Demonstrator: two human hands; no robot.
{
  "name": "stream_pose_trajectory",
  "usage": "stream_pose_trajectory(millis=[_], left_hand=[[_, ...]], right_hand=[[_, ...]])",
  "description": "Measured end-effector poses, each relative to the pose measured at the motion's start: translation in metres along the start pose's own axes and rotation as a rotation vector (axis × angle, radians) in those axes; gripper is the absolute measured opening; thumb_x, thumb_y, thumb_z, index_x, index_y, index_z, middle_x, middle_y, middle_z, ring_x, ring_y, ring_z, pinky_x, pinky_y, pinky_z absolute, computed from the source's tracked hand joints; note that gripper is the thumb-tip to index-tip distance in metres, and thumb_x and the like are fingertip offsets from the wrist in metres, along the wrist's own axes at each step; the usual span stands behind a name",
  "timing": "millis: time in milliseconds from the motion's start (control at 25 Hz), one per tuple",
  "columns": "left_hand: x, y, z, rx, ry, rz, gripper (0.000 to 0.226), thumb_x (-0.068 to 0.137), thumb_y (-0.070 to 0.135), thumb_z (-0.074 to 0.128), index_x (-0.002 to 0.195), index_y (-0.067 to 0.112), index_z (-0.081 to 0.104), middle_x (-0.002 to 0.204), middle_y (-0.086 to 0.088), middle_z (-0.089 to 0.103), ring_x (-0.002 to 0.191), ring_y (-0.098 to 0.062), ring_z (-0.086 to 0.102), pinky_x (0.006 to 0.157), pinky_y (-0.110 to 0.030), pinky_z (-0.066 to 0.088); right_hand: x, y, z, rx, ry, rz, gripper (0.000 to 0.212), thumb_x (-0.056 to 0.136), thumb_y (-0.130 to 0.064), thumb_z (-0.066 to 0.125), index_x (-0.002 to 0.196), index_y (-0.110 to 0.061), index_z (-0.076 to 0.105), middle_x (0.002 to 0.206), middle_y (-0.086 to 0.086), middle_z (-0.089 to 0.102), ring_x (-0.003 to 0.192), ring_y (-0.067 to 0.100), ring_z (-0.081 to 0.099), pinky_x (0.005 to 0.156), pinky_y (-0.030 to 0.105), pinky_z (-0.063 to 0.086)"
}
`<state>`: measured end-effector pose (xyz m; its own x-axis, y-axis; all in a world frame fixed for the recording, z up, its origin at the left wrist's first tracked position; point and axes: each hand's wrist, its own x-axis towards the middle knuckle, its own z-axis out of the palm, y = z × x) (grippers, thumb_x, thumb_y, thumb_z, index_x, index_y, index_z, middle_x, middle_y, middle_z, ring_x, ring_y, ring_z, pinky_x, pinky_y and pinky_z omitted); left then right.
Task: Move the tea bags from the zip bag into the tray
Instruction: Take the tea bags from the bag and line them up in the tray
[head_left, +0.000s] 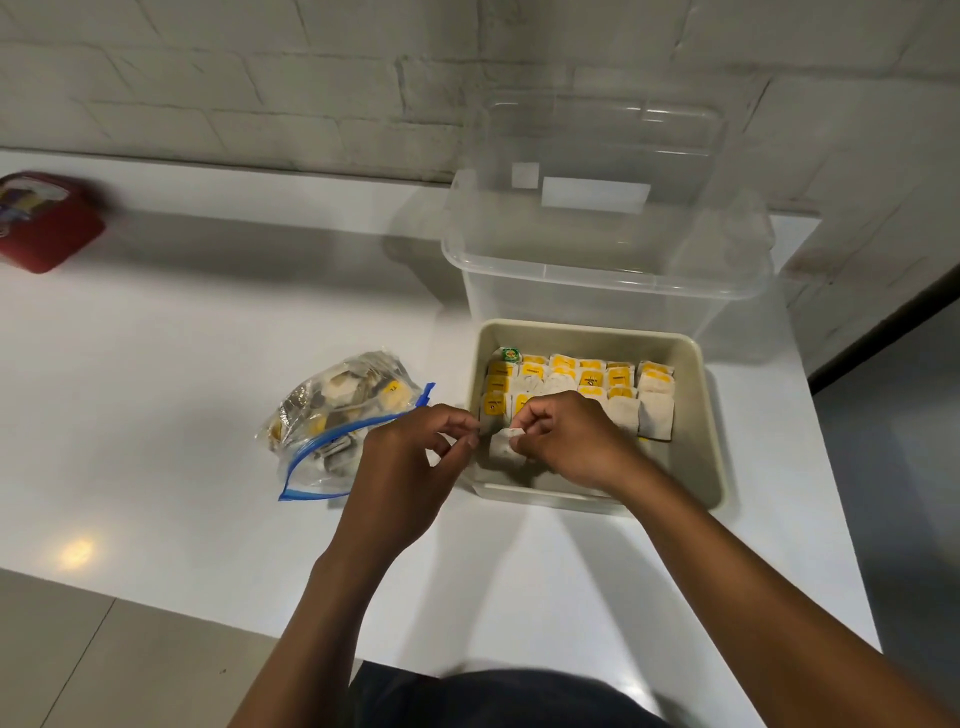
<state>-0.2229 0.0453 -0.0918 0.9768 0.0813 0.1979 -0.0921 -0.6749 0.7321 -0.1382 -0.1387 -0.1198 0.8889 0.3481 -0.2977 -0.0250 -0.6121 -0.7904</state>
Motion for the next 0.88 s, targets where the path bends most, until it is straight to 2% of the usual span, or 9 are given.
stream_pose_trajectory(millis=[160,360,480,600,680,880], left_hand=[[-0.006,-0.012,-0.002,0.006,0.000,-0.110,0.014,0.088,0.020,0.071,0.091,0.033,0.072,0.083,0.027,0.067,0.081,-0.002,0.063,0.062,-0.010,0.045],[-0.008,-0.016,-0.004,0.000,0.005,-0.131,0.010,0.088,0.024,0.070,0.093,0.033,0.073,0.085,0.022,0.069,0.080,-0.003,0.064,0.062,-0.009,0.043],[-0.009,-0.018,-0.006,0.019,-0.002,-0.150,0.009,0.089,0.027,0.070,0.093,0.034,0.072,0.083,0.023,0.069,0.080,-0.002,0.064,0.062,-0.010,0.045],[-0.011,-0.019,-0.006,0.029,-0.007,-0.153,0.009,0.089,0.028,0.069,0.093,0.036,0.071,0.082,0.024,0.068,0.080,0.000,0.064,0.062,-0.011,0.047],[-0.012,-0.019,-0.005,0.022,-0.012,-0.164,0.009,0.089,0.029,0.069,0.093,0.036,0.072,0.083,0.024,0.068,0.080,0.000,0.064,0.062,-0.011,0.046],[-0.013,-0.018,-0.006,0.016,-0.014,-0.182,0.008,0.089,0.029,0.069,0.093,0.035,0.072,0.084,0.024,0.068,0.080,0.000,0.064,0.061,-0.009,0.044]], right_hand=[[0.021,-0.004,0.016,-0.022,-0.031,0.018,0.007,0.080,-0.014,0.076,0.075,-0.019,0.073,0.067,-0.005,0.068,0.061,0.009,0.060,0.065,0.025,0.050],[0.042,-0.002,0.027,-0.226,0.077,-0.057,0.021,0.078,-0.007,0.071,0.068,-0.025,0.066,0.067,-0.005,0.063,0.074,0.019,0.066,0.069,0.027,0.052],[0.051,0.001,0.030,-0.313,0.121,-0.035,0.019,0.077,-0.007,0.067,0.068,-0.024,0.063,0.071,0.001,0.070,0.075,0.022,0.068,0.073,0.032,0.056],[0.055,0.002,0.032,-0.338,0.158,-0.031,0.013,0.075,-0.007,0.066,0.074,-0.019,0.061,0.069,0.004,0.069,0.072,0.025,0.069,0.071,0.038,0.057],[0.056,0.002,0.032,-0.345,0.191,-0.036,0.011,0.078,-0.009,0.068,0.081,-0.015,0.059,0.074,0.008,0.068,0.074,0.028,0.069,0.070,0.041,0.057],[0.056,0.005,0.032,-0.408,0.244,-0.012,0.022,0.084,-0.026,0.073,0.091,-0.012,0.058,0.080,0.012,0.070,0.076,0.034,0.069,0.069,0.042,0.058]])
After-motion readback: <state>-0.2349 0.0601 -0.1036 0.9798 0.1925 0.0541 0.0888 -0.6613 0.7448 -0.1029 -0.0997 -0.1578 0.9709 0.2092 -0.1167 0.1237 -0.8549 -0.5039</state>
